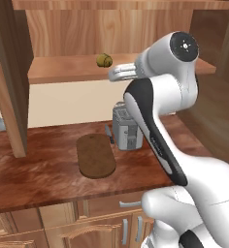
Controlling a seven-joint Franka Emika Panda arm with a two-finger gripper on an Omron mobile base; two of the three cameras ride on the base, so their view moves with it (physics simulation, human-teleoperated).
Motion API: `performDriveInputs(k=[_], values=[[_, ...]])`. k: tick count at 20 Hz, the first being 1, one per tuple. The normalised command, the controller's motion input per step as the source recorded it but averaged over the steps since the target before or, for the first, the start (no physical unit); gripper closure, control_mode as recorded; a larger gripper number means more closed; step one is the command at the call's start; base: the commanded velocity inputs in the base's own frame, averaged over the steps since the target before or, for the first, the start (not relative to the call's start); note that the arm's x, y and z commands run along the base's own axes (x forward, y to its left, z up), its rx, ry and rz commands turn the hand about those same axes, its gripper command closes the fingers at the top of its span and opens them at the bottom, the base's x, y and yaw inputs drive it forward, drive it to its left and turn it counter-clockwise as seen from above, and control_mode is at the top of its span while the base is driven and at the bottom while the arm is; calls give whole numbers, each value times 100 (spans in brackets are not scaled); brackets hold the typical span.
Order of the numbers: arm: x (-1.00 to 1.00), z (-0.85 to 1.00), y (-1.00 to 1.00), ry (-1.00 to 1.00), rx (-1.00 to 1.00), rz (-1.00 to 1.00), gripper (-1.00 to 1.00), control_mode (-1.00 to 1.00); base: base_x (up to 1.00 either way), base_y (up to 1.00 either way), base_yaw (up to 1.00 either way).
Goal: Pick the bread, place it on the cutting board, pick the jam, place it on the counter, and close the cabinet.
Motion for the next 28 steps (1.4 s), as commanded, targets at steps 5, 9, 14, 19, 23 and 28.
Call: performDriveInputs(k=[5,9,14,19,23,28], values=[[34,0,0,0,0,0,-100,-100,0,0,0],[34,0,0,0,0,0,-100,-100,0,0,0],[30,0,0,0,0,0,-100,-100,0,0,0],[34,0,2,0,0,0,-100,-100,0,0,0],[36,0,0,0,0,0,-100,-100,0,0,0],[37,0,0,1,0,0,-100,-100,0,0,0]])
